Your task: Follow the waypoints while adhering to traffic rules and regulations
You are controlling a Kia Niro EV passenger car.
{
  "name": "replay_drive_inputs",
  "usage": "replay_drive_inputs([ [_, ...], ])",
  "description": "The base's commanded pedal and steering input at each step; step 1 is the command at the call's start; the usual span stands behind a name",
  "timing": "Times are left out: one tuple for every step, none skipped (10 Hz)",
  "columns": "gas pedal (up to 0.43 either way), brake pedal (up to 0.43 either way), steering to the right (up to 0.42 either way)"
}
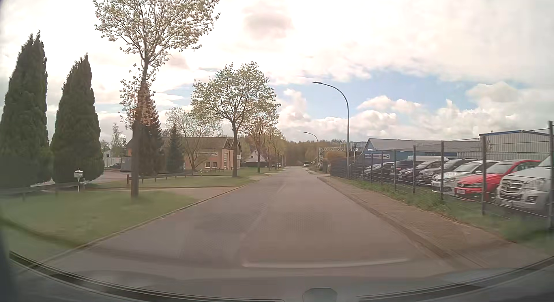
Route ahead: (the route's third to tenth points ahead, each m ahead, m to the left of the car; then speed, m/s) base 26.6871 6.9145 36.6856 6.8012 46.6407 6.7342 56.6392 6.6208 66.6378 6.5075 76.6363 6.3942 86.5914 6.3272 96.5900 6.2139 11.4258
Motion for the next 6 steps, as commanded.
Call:
replay_drive_inputs([
  [0.138,0.000,0.000],
  [0.138,0.000,0.000],
  [0.138,0.000,0.001],
  [0.138,0.000,0.004],
  [0.138,0.000,0.006],
  [0.138,0.000,0.008],
])
